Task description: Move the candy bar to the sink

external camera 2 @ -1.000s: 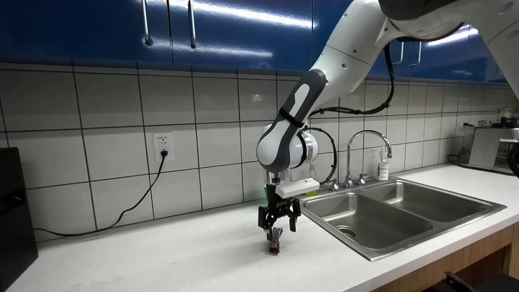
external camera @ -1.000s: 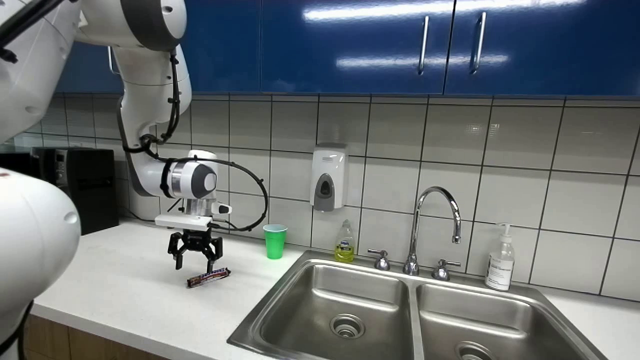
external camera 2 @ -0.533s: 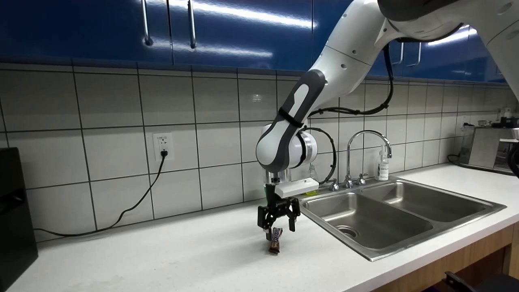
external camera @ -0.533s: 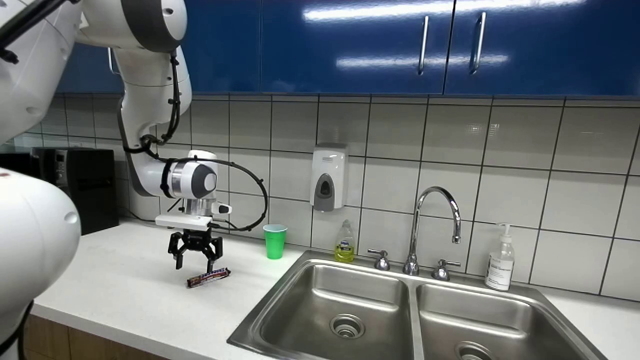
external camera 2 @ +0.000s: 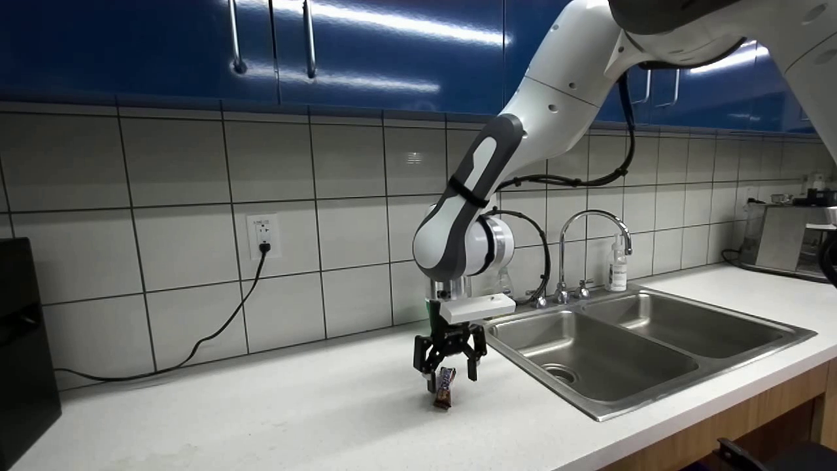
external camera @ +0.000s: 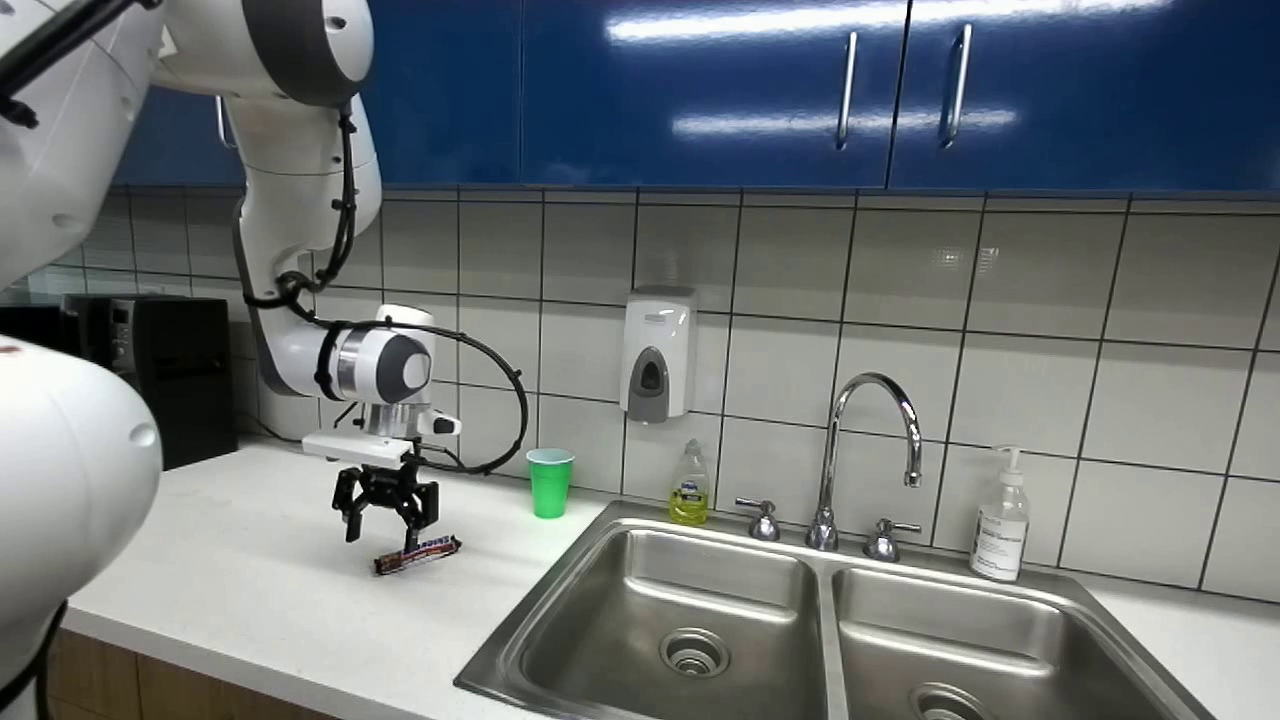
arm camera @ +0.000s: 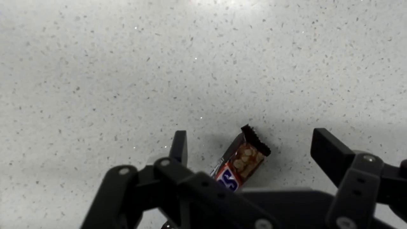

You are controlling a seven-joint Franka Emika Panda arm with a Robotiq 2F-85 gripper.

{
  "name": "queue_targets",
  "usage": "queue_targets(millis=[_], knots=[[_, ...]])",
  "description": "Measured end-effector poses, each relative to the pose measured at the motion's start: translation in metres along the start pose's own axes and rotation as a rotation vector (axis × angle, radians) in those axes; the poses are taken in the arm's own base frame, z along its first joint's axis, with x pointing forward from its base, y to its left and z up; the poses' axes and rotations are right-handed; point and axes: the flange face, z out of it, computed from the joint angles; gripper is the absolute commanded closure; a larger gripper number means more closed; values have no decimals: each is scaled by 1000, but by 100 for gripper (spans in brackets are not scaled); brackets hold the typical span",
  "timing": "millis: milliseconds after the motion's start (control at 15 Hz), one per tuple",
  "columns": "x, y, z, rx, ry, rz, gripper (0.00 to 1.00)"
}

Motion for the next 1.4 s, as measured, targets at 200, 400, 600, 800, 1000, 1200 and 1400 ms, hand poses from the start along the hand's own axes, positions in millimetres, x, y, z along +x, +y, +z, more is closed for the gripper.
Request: queue_targets(millis=[200, 400, 600, 800, 1000, 1200, 1400], knots=[[3, 1, 1, 35, 47, 98, 0], [8, 2, 2, 60, 87, 177, 0], [10, 5, 5, 65, 103, 237, 0], [12, 10, 10, 62, 100, 294, 0], [15, 13, 14, 59, 99, 332, 0], [20, 14, 16, 58, 106, 367, 0], [26, 18, 16, 47, 122, 428, 0]])
